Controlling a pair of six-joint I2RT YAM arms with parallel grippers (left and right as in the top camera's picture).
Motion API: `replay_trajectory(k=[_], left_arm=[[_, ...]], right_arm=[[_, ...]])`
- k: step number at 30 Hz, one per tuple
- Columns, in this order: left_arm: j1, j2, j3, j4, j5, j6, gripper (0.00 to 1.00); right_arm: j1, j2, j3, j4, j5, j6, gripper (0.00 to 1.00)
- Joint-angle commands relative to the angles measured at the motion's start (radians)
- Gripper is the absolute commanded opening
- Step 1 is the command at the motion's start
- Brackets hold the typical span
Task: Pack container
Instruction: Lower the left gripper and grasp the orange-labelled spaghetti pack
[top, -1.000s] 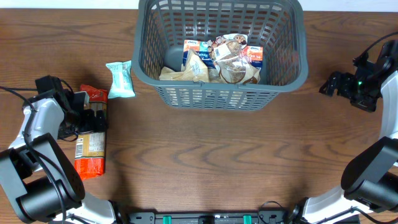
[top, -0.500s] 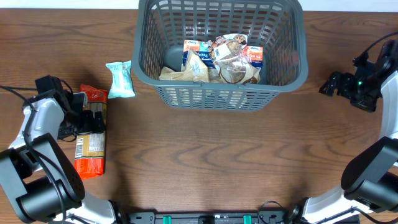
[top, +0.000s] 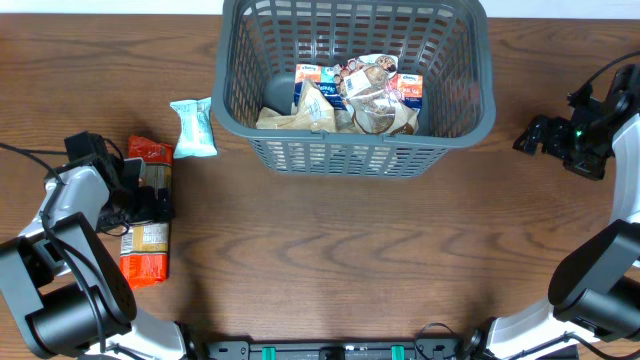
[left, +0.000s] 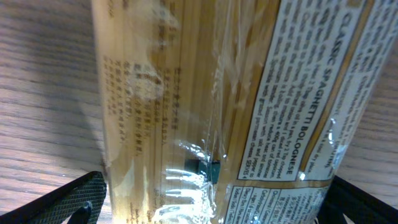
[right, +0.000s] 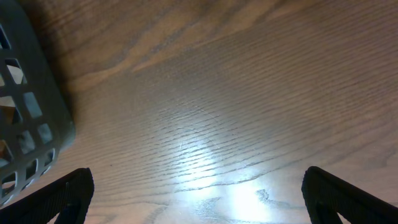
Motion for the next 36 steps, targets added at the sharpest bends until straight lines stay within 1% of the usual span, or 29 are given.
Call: replay_trajectory(k=[1,4,6,9,10,11,12,13,15,18,23,24,27,28,30,34,36], left_arm=[[0.000,0.010,-0.010,-0.001,-0.008,0.012,0.97],[0.000,0.010,-0.010,-0.005,-0.008,-0.002,0.88],[0.000,0.010,-0.010,-0.006,-0.007,-0.006,0.77],[0.000,0.010,-0.010,-0.017,-0.007,-0.011,0.66],[0.000,0.010,-0.010,-0.018,-0.007,-0.026,0.64],[0.000,0.010,-0.010,-0.019,-0.007,-0.037,0.59],[0.000,0.010,-0.010,-0.020,-0.007,-0.048,0.56],[0.000,0.010,-0.010,-0.021,-0.007,-0.057,0.52],[0.000,0.010,-0.010,-0.021,-0.007,-0.079,0.38],[0.000,0.010,-0.010,-0.028,0.006,-0.077,0.30],[0.000,0.010,-0.010,-0.036,0.023,-0.077,0.31],[0.000,0.010,-0.010,-0.039,0.023,-0.077,0.37],[0.000,0.009,-0.009,-0.043,0.023,-0.078,0.45],[0.000,0.009,-0.009,-0.043,0.023,-0.078,0.45],[0.000,0.007,-0.009,-0.043,0.023,-0.079,0.43],[0.000,-0.007,-0.005,-0.043,0.023,-0.082,0.31],[0.000,-0.016,-0.004,-0.043,0.023,-0.082,0.30]], right_arm=[[-0.002,0.003,-0.005,-0.002,-0.009,-0.012,0.99],[-0.002,0.003,-0.005,-0.003,-0.009,-0.012,0.99],[-0.002,0.003,-0.005,-0.003,-0.009,-0.012,0.99],[-0.002,0.003,-0.005,-0.003,-0.009,-0.013,0.99],[-0.002,0.003,-0.005,-0.003,-0.009,-0.013,0.99],[-0.002,0.003,-0.005,-0.003,-0.009,-0.012,0.99],[-0.002,0.003,-0.005,-0.003,-0.009,-0.012,0.99],[-0.002,0.003,-0.005,-0.003,-0.009,-0.012,0.99],[-0.002,0.003,-0.005,-0.003,-0.009,-0.012,0.99],[-0.002,0.003,-0.005,-0.003,-0.009,-0.012,0.99],[-0.002,0.003,-0.005,-0.003,-0.009,-0.012,0.99],[-0.002,0.003,-0.005,-0.003,-0.009,-0.012,0.99],[-0.002,0.003,-0.005,-0.003,-0.009,-0.012,0.99],[-0.002,0.003,-0.005,-0.003,-0.009,-0.012,0.99],[-0.002,0.003,-0.005,-0.003,-0.009,-0.012,0.99],[-0.002,0.003,-0.005,-0.003,-0.009,-0.012,0.99],[-0.002,0.003,-0.005,-0.003,-0.009,-0.012,0.99]])
